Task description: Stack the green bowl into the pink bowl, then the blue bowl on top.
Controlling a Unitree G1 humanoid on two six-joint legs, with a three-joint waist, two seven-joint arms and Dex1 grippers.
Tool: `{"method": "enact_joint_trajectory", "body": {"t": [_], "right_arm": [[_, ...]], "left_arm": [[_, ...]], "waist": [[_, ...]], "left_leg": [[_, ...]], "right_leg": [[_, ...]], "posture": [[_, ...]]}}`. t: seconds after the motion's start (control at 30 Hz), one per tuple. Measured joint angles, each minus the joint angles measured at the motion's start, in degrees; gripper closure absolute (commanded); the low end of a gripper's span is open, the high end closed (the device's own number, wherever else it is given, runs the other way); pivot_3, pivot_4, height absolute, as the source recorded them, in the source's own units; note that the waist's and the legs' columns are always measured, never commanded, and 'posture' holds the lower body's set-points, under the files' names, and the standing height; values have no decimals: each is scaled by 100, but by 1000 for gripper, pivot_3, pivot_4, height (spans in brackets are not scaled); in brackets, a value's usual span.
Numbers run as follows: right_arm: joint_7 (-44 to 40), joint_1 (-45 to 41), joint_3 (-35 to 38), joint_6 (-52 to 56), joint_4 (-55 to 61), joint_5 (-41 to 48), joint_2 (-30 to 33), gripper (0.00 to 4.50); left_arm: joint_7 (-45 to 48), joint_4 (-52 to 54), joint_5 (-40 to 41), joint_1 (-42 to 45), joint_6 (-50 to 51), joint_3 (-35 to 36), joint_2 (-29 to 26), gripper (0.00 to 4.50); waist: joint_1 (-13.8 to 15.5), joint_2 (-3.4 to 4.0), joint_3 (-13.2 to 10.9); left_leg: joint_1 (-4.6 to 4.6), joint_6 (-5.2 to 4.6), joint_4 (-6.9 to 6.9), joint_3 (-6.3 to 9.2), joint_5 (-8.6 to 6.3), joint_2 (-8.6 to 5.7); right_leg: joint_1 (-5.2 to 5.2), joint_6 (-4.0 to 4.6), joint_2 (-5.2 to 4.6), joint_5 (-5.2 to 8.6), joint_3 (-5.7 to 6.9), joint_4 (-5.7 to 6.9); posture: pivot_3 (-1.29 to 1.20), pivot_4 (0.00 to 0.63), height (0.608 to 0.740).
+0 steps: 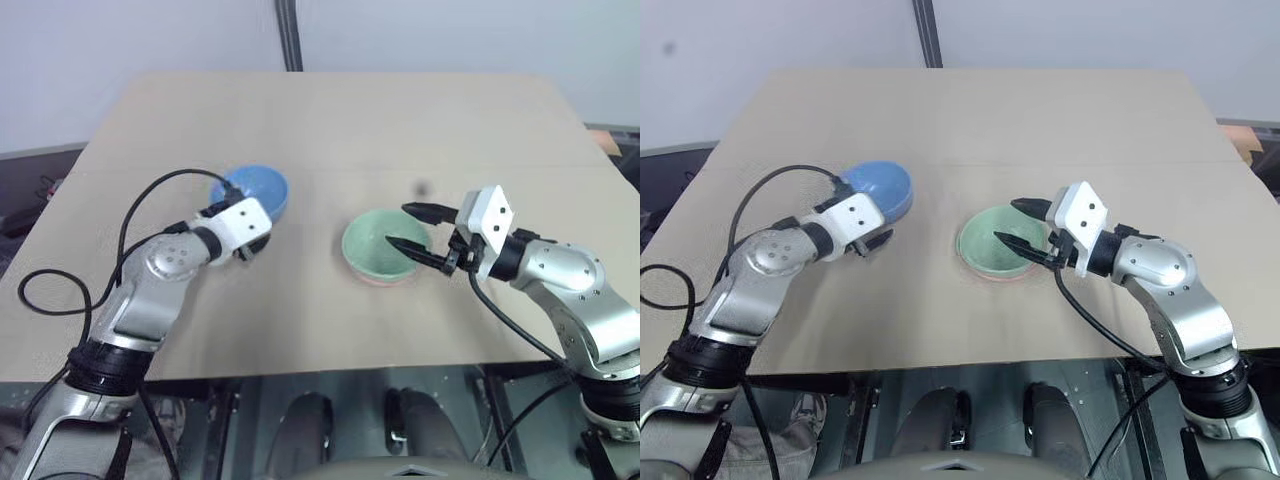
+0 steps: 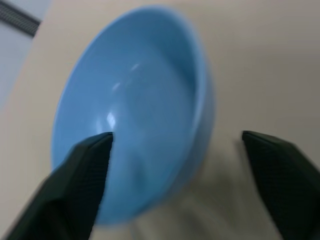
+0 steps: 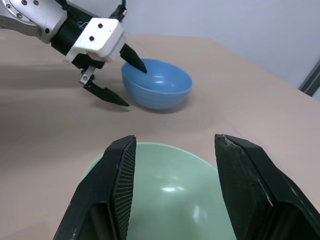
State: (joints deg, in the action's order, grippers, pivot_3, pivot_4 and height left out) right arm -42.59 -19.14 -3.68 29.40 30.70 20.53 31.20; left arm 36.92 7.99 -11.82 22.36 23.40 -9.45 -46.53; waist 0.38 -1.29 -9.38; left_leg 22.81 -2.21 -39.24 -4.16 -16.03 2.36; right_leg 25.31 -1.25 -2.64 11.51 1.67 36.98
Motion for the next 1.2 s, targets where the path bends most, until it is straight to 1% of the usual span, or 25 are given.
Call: {"method": "enact_joint_trajectory", "body": {"t": [0.07, 0.13, 0.17, 0.2, 0.37, 0.4, 0.47, 0.5, 0.53, 0.6, 0.67, 0.7, 0.77, 0.8, 0.97, 1.03, 1.07, 1.13, 1.17, 1.2], "right_arm": [[66, 9, -2, -3, 5, -1, -3, 1871], [97, 27, -3, -13, 11, -10, -3, 1871], [134, 50, -15, -41, 26, -34, -3, 1871], [155, 70, -25, -70, 40, -41, -2, 1871], [239, 155, -12, -83, 67, -85, 4, 1871], [319, 180, 109, -79, 68, -48, 5, 1323], [329, 196, 166, -82, 71, -31, 12, 616], [406, 269, 267, -100, 79, -78, 59, 192], [470, 309, 332, -103, 76, -140, 95, 26], [590, 411, 466, -133, 80, -231, 134, 26], [718, 804, 749, -138, 213, -234, 173, 26], [773, 1085, 932, -129, 283, -228, 206, 26], [807, 1258, 1053, -120, 328, -229, 235, 26], [868, 1393, 1160, -119, 379, -245, 256, 26], [1191, 1450, 1292, -106, 453, -396, 259, 26], [1327, 1462, 1314, -103, 486, -457, 237, 0], [1375, 1472, 1317, -102, 508, -471, 228, 0], [1447, 1594, 1382, -101, 607, -496, 228, 0], [1459, 1647, 1399, -96, 635, -506, 228, 0], [1473, 1679, 1410, -91, 659, -512, 228, 0]], "left_arm": [[89, -20, -53, 102, 23, -92, 23, 2901], [133, -87, -95, 185, 25, -166, 53, 3817], [184, -162, -103, 247, 25, -204, 98, 4386], [193, -215, -129, 257, 13, -228, 110, 4450], [458, -227, 32, 356, -68, -212, 158, 4450], [664, 20, 302, 408, -203, -190, 223, 4500], [729, 64, 384, 469, -220, -174, 252, 4500], [874, 161, 588, 581, -217, -129, 333, 4500], [968, 304, 726, 667, -223, -112, 361, 4500], [1172, 497, 962, 871, -244, -103, 424, 4500], [1661, 560, 1447, 1167, -403, -104, 565, 4500], [2075, 572, 1781, 1324, -647, -146, 661, 4500], [2395, 535, 1975, 1442, -899, -224, 735, 4500], [2709, 389, 2109, 1615, -1075, -316, 815, 4500], [3575, -208, 2269, 2102, -1579, -649, 1011, 4500], [3873, -624, 2194, 2360, -1825, -916, 1149, 3767], [4007, -810, 2161, 2455, -1928, -979, 1204, 3473], [4276, -1032, 2219, 2531, -2021, -1031, 1281, 2480], [4348, -1080, 2288, 2545, -2024, -1028, 1325, 2190], [4396, -1091, 2373, 2557, -2002, -1013, 1367, 2190]], "waist": [[-5, 0, 0], [5, 0, 0], [18, 0, 0], [20, 0, 0], [32, -1, -1], [36, -2, -1], [39, -2, -1], [53, -4, -2], [56, -4, -2], [51, -4, -2], [71, -5, -1], [62, -5, -2], [37, -4, -2], [19, -4, -2], [11, -4, -2], [32, -4, -2], [37, -4, -2], [32, -4, -2], [32, -4, -2], [31, -3, -2]], "left_leg": [[1, 0, 0, 1, 0, 1], [2, 0, 0, 0, 0, 1], [4, 0, 0, -1, 0, 1], [4, 0, 0, -2, 0, 0], [8, -1, -2, 1, 0, -1], [10, -1, -3, 2, 0, -1], [10, -1, -3, 4, 0, -2], [13, -1, -6, 2, 0, -3], [17, -1, -10, 1, 0, -3], [15, 0, -10, 1, 0, -5], [16, 0, -10, 2, 0, -8], [16, 1, -10, 0, 1, -9], [9, 1, -10, 0, 1, -8], [6, 0, -11, -1, 0, -8], [-2, -1, -14, -7, 1, -4], [-2, -1, -17, -6, 1, -4], [0, -1, -18, -6, 1, -4], [3, -1, -18, -4, 0, -4], [5, -2, -18, -3, 0, -4], [7, -2, -18, 0, 0, -4]], "right_leg": [[2, 1, 3, 0, -1, 2], [2, 1, 4, 0, 0, 3], [2, 1, 4, 0, 2, 3], [2, 1, 4, 1, 1, 2], [2, 0, 1, 0, -1, -1], [2, 0, 0, 0, 0, -2], [2, 0, 1, 0, 0, -2], [1, 0, 1, 0, 6, -1], [1, 0, 0, 0, 10, -1], [1, 0, 0, 0, 5, -1], [-2, 0, 0, 1, 10, -3], [-1, 0, 0, 1, 4, -3], [-1, -1, 0, 0, -7, -2], [-1, -2, 4, 0, -11, -1], [-3, -22, 13, 13, -7, 12], [-3, -22, 14, 14, -8, 15], [-3, -23, 15, 14, -8, 15], [-1, -20, 14, 12, -13, 13], [-1, -19, 14, 12, -13, 11], [0, -17, 14, 10, -15, 9]], "posture": [[0, 150, 740], [0, 150, 740], [0, 150, 740], [0, 150, 740], [0, 150, 740], [0, 150, 740], [0, 150, 740], [0, 150, 740], [0, 150, 740], [0, 150, 740], [0, 150, 740], [0, 150, 740], [0, 150, 740], [0, 150, 740], [0, 150, 740], [0, 150, 740], [0, 150, 740], [0, 150, 740], [0, 150, 740], [0, 150, 740]]}}
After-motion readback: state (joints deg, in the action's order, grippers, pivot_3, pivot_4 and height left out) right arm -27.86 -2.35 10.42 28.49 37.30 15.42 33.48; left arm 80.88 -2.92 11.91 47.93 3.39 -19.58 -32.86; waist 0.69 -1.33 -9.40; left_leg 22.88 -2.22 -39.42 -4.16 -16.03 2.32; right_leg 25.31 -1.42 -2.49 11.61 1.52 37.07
